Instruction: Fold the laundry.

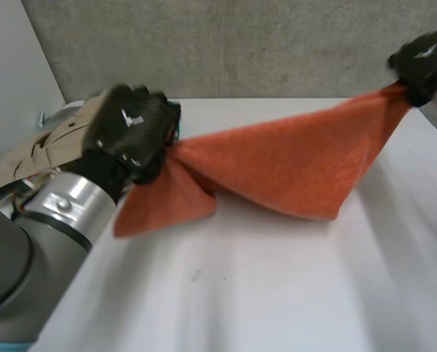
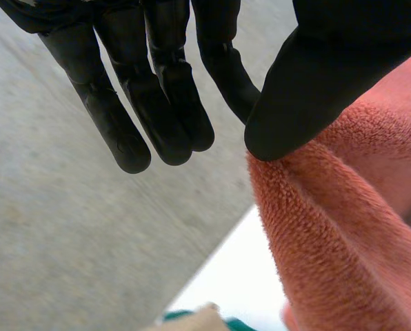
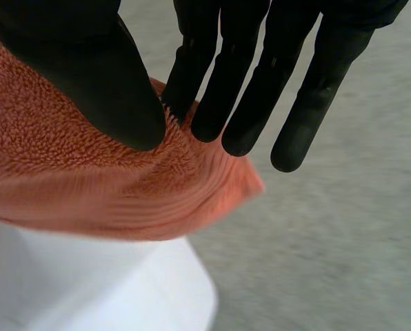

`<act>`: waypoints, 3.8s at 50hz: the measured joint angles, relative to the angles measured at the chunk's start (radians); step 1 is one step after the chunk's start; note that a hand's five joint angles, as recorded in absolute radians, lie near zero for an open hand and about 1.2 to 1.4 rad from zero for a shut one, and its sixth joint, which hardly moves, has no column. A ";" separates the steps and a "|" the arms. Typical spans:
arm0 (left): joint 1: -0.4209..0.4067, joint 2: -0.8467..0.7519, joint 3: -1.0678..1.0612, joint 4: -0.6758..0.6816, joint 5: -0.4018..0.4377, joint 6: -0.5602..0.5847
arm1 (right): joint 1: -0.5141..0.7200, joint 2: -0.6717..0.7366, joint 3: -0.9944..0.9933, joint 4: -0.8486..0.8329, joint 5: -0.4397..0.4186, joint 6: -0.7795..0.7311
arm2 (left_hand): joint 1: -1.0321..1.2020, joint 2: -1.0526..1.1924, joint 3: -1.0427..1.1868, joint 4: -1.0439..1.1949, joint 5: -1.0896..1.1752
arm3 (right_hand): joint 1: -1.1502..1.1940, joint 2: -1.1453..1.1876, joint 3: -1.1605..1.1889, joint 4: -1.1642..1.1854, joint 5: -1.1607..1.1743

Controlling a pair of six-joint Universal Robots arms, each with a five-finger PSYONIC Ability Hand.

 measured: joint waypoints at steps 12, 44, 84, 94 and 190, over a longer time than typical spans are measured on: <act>0.020 0.094 0.097 0.000 0.007 0.000 | -0.080 -0.396 0.133 0.344 -0.055 -0.105 | 0.020 0.000 0.000 0.000 0.022 | 0.000 0.000 0.000 0.004 0.006; -0.002 -0.587 0.285 -0.175 0.001 -0.207 | -0.077 -0.305 0.459 0.121 -0.100 -0.114 | -0.797 -0.869 -0.869 -0.871 -0.821 | 0.000 0.000 0.004 0.004 0.014; -0.051 -0.069 0.381 -0.338 -0.211 -0.086 | -0.256 -0.527 0.365 0.333 -0.094 -0.319 | 0.017 -0.002 0.000 -0.004 -0.015 | 0.000 0.001 0.004 0.004 0.014; -0.018 -0.215 0.366 -0.408 -0.190 0.028 | -0.212 -0.365 0.388 0.346 -0.072 -0.385 | 0.017 -0.001 0.000 -0.004 -0.015 | 0.000 0.001 0.004 0.004 0.014; 0.068 -0.620 0.341 -0.318 -0.202 -0.160 | -0.119 -0.166 0.908 -0.387 -0.097 -0.059 | -0.395 -0.476 -0.474 -0.479 -0.434 | 0.000 0.002 0.005 0.004 0.014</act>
